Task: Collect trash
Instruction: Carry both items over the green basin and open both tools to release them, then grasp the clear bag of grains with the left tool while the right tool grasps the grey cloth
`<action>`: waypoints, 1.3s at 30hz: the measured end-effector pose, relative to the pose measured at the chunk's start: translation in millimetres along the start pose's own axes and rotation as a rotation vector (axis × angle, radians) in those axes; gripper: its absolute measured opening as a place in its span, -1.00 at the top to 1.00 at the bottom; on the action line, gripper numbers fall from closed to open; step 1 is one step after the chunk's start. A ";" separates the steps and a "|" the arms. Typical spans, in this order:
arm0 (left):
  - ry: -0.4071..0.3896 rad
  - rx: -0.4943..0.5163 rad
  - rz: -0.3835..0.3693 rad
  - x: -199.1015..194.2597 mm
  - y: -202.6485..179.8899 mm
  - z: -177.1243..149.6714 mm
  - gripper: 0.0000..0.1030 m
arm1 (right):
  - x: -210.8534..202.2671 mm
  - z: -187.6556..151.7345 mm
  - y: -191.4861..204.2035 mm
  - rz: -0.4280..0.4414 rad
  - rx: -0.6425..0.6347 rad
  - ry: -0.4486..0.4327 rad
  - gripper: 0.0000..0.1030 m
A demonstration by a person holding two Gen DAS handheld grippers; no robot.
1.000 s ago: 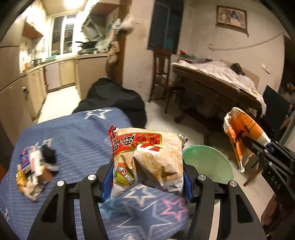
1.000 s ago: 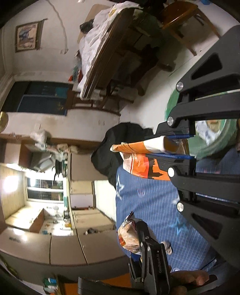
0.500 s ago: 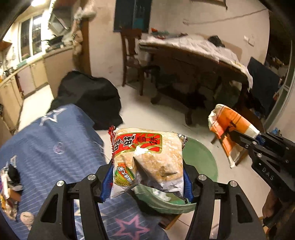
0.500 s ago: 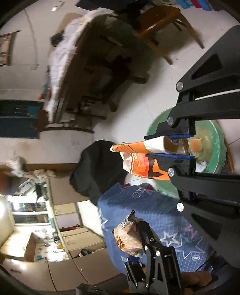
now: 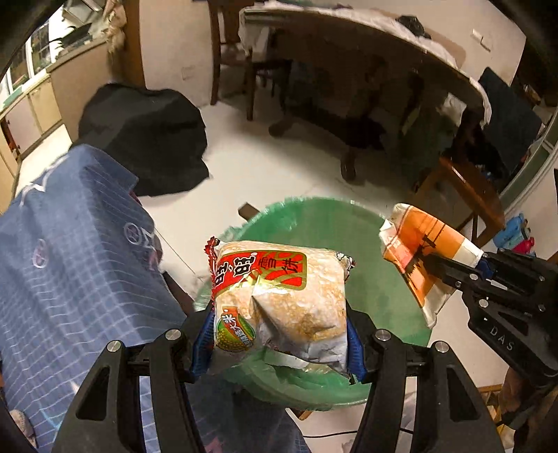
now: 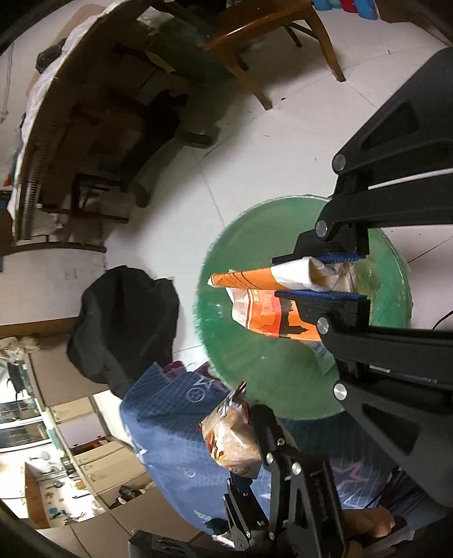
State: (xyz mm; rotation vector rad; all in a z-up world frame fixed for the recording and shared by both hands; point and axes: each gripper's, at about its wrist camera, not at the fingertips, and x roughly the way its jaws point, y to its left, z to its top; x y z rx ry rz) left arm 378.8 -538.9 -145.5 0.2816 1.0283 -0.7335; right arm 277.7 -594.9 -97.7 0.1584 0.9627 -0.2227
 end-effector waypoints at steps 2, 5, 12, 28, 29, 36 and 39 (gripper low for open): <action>0.014 0.003 0.001 12.2 -0.3 -0.8 -0.19 | 8.0 -0.3 -2.2 0.001 0.006 0.015 0.79; 0.034 0.000 -0.002 28.1 1.1 -1.2 -0.19 | 15.3 -3.3 -7.1 0.002 0.009 0.028 0.79; 0.059 -0.010 0.005 56.8 4.5 -2.7 -0.19 | 27.4 -7.3 -14.5 0.004 0.016 0.036 0.79; 0.048 -0.032 0.027 52.3 8.9 -3.9 -0.51 | 26.7 -13.3 -25.7 0.038 0.057 0.009 0.33; 0.045 -0.033 0.029 51.4 9.4 -3.7 -0.53 | 26.3 -13.8 -25.9 0.041 0.060 0.006 0.32; 0.041 -0.040 0.040 45.8 12.5 -5.0 -0.54 | 24.3 -16.6 -25.1 0.040 0.066 -0.005 0.30; 0.037 -0.040 0.042 41.6 12.2 -5.8 -0.54 | 21.8 -16.9 -23.6 0.037 0.064 -0.013 0.30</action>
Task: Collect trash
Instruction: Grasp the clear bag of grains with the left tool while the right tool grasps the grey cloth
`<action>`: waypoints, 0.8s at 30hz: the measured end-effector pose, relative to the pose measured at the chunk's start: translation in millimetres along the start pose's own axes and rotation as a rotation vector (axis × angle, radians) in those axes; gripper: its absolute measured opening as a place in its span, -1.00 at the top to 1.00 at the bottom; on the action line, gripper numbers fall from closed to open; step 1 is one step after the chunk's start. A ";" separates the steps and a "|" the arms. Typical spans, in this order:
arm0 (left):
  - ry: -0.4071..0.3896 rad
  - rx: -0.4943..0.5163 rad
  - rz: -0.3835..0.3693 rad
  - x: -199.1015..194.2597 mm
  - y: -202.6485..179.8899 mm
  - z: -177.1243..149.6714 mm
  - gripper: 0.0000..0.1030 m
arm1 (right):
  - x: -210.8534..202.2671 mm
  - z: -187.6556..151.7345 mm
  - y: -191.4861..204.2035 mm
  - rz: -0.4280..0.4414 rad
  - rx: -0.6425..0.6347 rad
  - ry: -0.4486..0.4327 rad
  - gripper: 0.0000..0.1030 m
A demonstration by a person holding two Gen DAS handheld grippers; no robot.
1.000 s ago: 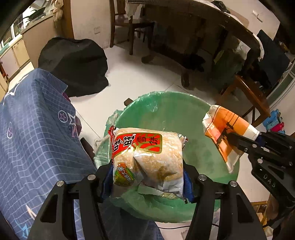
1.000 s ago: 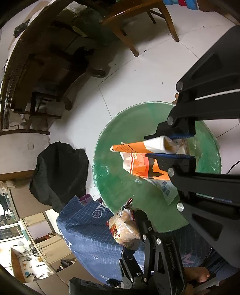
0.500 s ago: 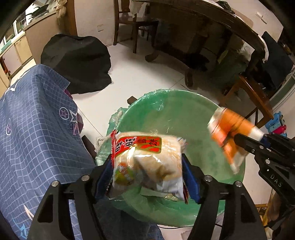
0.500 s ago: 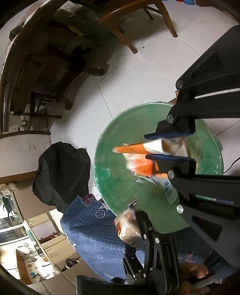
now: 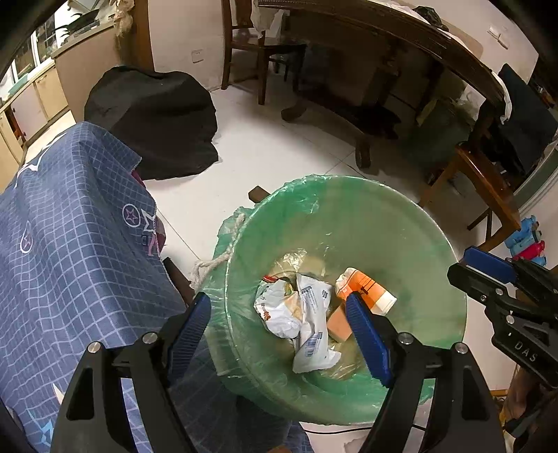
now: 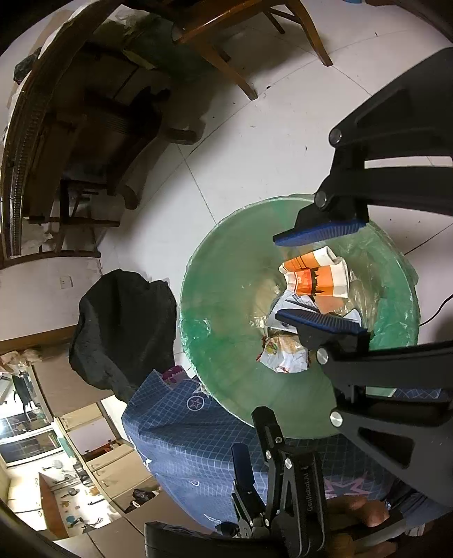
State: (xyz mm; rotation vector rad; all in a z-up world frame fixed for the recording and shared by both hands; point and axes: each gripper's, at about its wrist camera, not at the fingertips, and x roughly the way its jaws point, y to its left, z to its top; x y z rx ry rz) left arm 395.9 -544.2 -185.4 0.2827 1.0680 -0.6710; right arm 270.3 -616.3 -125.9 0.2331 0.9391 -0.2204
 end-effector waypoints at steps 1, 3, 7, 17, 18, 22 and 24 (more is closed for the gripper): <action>-0.003 0.001 0.002 -2.5 0.3 -0.6 -0.54 | -1.3 -0.4 0.1 -0.001 0.000 -0.004 0.29; -0.010 0.002 0.005 -7.3 2.1 -1.2 -0.54 | -5.6 -0.9 1.7 -0.001 -0.003 -0.014 0.25; -0.039 0.008 0.014 -27.5 9.2 -7.3 -0.54 | -26.5 -3.6 10.1 0.009 -0.027 -0.081 0.05; -0.153 -0.008 0.062 -108.2 72.4 -68.7 -0.82 | -89.3 -32.6 68.6 0.128 -0.082 -0.291 -0.67; -0.163 -0.024 0.069 -117.0 83.5 -78.5 -0.86 | -91.0 -34.5 74.3 0.140 -0.089 -0.293 -0.67; -0.189 -0.096 0.086 -145.9 129.8 -115.4 -0.90 | -96.1 -46.0 104.8 0.201 -0.125 -0.295 -0.69; -0.209 -0.123 0.101 -159.8 151.6 -133.4 -0.90 | -96.4 -53.2 123.9 0.231 -0.151 -0.286 -0.70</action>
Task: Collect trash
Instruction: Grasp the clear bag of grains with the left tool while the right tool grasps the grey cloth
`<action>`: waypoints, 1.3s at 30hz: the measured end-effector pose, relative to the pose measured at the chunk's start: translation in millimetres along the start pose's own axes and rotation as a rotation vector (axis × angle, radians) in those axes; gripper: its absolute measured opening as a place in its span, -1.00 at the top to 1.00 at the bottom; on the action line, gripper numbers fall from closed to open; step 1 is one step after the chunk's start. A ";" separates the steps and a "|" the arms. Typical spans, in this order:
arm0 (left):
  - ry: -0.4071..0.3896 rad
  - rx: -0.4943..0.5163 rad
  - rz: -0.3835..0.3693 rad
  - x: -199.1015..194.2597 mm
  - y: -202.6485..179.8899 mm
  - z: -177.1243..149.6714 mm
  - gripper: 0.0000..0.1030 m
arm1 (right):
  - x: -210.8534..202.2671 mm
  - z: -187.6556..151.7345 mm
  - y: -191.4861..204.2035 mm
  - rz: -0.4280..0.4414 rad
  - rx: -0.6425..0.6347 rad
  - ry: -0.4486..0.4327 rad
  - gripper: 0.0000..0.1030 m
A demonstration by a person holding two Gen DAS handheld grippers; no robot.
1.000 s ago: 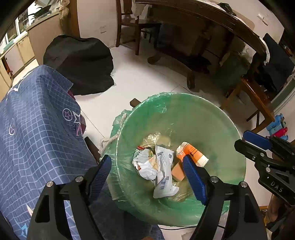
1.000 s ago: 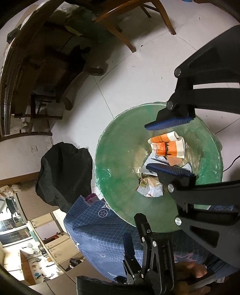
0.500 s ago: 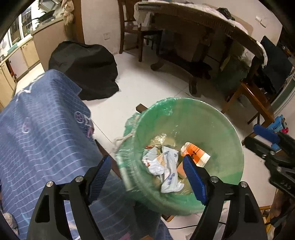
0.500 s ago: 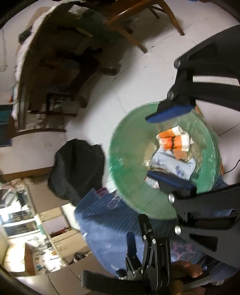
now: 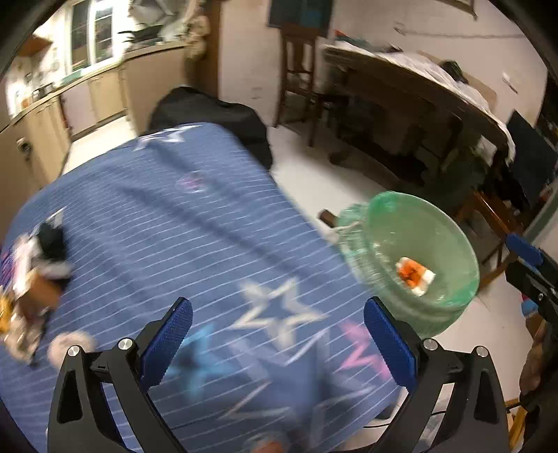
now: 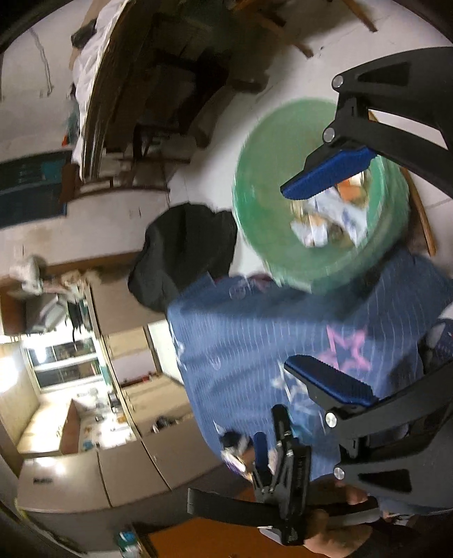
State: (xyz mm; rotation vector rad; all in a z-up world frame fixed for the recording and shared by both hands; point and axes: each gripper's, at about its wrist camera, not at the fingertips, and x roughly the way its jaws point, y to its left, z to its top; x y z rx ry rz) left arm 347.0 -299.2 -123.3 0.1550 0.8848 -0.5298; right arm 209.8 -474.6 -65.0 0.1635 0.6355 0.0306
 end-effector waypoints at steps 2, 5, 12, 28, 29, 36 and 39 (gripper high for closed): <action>-0.043 -0.039 0.012 -20.2 30.8 -12.1 -0.90 | 2.0 -3.2 18.5 0.019 -0.027 0.010 -0.70; -0.076 -0.092 0.049 -48.1 82.3 -33.5 -0.90 | 6.8 -5.8 41.1 0.058 -0.056 0.028 -0.70; -0.033 -0.283 0.194 -93.2 219.7 -101.9 -0.90 | 23.7 -14.8 84.5 0.115 -0.092 0.064 -0.70; 0.026 -0.337 0.142 -60.9 294.4 -88.5 -0.52 | 54.1 -15.9 153.1 0.193 -0.169 0.115 -0.71; 0.025 -0.332 0.146 -58.3 293.5 -84.8 -0.51 | 56.1 -15.2 156.8 0.200 -0.175 0.116 -0.70; -0.010 -0.361 0.161 -51.6 298.5 -71.1 0.01 | 92.3 -9.9 200.2 0.316 -0.209 0.151 -0.70; -0.020 -0.402 0.133 -49.4 305.5 -70.3 0.09 | 116.4 -7.0 221.1 0.373 -0.203 0.185 -0.70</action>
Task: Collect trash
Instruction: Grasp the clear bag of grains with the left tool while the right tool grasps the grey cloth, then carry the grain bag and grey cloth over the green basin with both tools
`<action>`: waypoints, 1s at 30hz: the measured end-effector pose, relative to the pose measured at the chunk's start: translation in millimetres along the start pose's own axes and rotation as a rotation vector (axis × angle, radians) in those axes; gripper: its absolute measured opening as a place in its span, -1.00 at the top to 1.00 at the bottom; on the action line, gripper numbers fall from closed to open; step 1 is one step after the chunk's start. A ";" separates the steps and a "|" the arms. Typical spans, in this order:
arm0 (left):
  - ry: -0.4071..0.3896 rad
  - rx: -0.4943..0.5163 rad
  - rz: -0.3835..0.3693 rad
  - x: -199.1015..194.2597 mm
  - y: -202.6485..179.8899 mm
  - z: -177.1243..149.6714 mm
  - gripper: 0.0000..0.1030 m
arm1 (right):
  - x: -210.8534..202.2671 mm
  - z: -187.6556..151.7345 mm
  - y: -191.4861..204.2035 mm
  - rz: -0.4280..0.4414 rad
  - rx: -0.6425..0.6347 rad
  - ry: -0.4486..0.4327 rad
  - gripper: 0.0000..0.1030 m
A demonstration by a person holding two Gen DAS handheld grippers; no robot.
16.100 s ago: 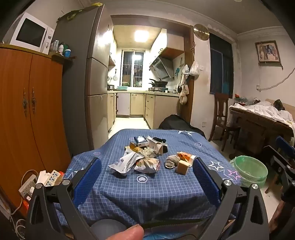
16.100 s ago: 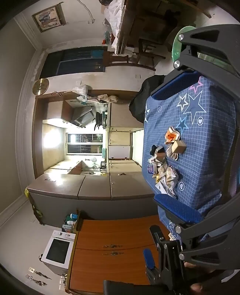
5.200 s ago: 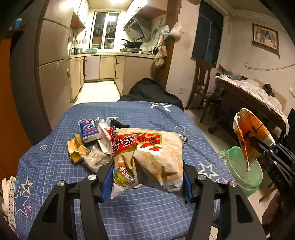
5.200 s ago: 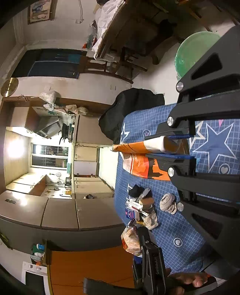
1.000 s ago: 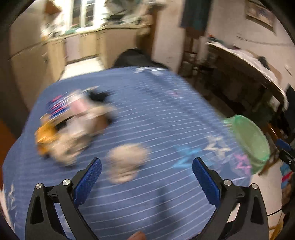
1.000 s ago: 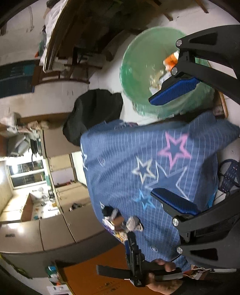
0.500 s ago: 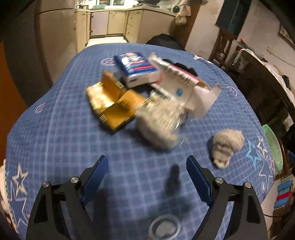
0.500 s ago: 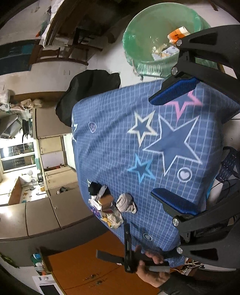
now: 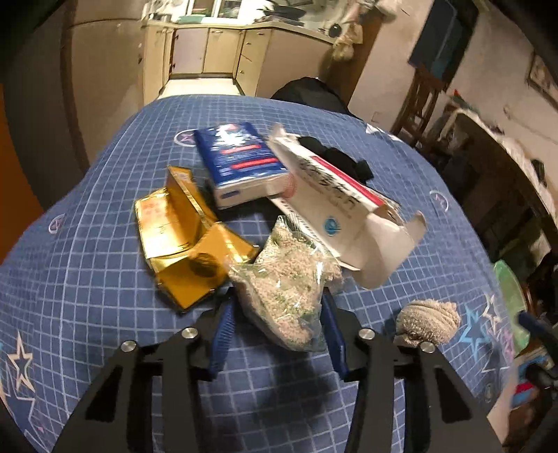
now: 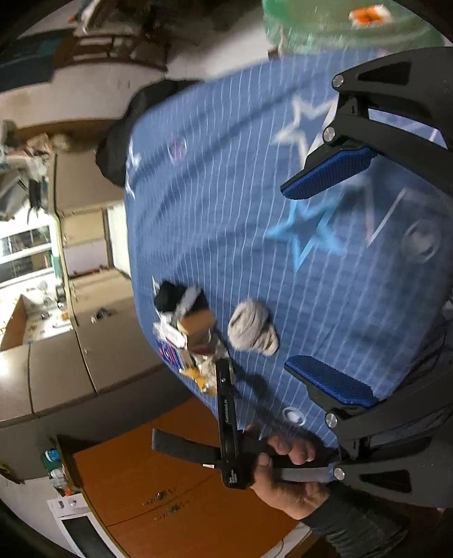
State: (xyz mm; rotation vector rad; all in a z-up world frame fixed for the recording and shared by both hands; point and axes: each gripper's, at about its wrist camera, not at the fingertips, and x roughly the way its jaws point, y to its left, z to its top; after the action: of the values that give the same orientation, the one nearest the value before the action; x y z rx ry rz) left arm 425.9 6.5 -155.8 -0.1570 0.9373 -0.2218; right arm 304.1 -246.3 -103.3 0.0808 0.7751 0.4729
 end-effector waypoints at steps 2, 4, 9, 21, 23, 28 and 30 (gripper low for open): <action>-0.008 0.012 0.012 -1.8 2.8 -1.8 0.10 | 20.9 7.4 8.7 0.030 -0.012 0.017 -0.70; -0.013 0.024 0.015 -2.8 3.1 -2.4 0.11 | 38.0 11.2 17.9 0.045 -0.034 0.032 -0.70; -0.025 0.018 0.006 -4.9 7.8 -3.9 0.11 | 76.7 20.0 45.1 0.058 -0.110 0.073 -0.60; -0.050 0.023 0.027 -9.8 9.8 -20.8 0.11 | 113.1 25.2 58.9 -0.031 -0.160 0.135 0.04; -0.056 0.020 0.030 -9.2 8.0 -22.5 0.11 | 111.9 24.4 58.7 -0.035 -0.161 0.133 0.07; -0.058 0.010 0.031 -7.8 6.4 -26.2 0.13 | 107.9 22.7 57.5 -0.033 -0.162 0.125 0.15; -0.061 0.006 0.033 -8.2 5.2 -27.7 0.15 | 105.3 21.8 59.3 -0.038 -0.166 0.113 0.18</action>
State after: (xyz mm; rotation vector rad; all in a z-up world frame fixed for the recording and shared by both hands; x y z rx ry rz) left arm 399.4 12.6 -166.7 -0.1424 0.8780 -0.1882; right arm 361.4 -144.9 -142.3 -0.1158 0.8438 0.5070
